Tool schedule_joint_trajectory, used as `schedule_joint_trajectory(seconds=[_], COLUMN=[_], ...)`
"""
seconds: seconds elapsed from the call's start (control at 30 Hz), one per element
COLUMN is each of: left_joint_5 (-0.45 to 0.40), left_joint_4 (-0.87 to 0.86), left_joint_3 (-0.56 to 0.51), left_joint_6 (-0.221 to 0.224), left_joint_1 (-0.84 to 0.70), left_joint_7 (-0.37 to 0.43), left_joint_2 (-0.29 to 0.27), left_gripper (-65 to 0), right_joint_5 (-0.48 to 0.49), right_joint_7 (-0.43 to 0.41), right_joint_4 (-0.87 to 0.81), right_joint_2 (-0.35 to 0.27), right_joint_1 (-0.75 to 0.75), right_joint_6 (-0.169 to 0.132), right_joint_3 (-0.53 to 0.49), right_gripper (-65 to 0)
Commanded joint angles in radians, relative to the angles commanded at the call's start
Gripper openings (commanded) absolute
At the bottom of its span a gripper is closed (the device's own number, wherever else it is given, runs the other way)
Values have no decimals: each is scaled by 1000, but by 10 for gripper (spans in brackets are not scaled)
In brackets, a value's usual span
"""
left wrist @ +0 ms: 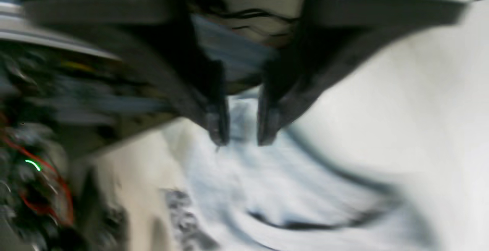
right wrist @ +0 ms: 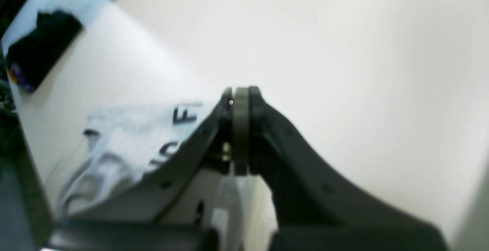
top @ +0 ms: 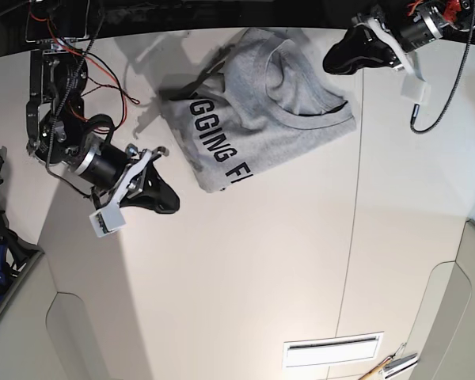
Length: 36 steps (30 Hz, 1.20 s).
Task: Fold the T-shirt properly
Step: 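Lift the shirt with both grippers and flip it over, then lay the shirt flat and smooth it between both grippers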
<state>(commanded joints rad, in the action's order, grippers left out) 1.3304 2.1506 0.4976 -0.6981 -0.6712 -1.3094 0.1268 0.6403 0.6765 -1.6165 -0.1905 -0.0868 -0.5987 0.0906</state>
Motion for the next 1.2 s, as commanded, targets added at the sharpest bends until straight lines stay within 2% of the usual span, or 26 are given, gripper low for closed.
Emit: schedule_joint_trajectory(seconds=[0.07, 0.17, 0.3, 0.43, 0.5, 0.6, 0.73, 0.87, 1.07, 1.2], left_joint_5=[-76, -247, -475, -559, -571, -632, -726, -784, -820, -850], left_joint_4=[0, 0, -17, -84, -150, -244, -331, -400, -405, -406], left_joint_3=[-97, -264, -465, -564, -568, -559, -537, -487, -364, -338], left_joint_6=[0, 0, 0, 0, 0, 0, 56, 59, 59, 60], left_joint_1=[10, 27, 72, 104, 127, 193, 274, 333, 428, 454], left_joint_7=[31, 137, 273, 303, 304, 308, 308, 311, 311, 311], left_joint_2=[-11, -13, -13, -13, -13, -13, -13, -13, -13, -6], left_gripper=[-645, -650, -650, -650, -650, -650, -650, -650, -650, -650], right_joint_5=[-37, -87, -196, -263, -282, -285, -284, -277, -179, -138], right_joint_7=[0, -14, -105, -144, -147, -146, -141, -137, -58, -51], right_joint_4=[1, 14, 157, 375, 432, 439, 439, 439, 437, 404], right_joint_2=[15, 31, 42, 42, 44, 40, 22, -1, -13, -35], right_joint_1=[-35, -82, -168, -261, -283, -281, -281, -281, -253, -180], right_joint_6=[0, 0, 0, 0, 0, 0, 0, 0, 0, 0], right_joint_3=[-10, -74, -245, -424, -475, -485, -485, -484, -484, -480], right_gripper=[-650, -650, -650, -650, -650, -650, -650, -650, -650, -650])
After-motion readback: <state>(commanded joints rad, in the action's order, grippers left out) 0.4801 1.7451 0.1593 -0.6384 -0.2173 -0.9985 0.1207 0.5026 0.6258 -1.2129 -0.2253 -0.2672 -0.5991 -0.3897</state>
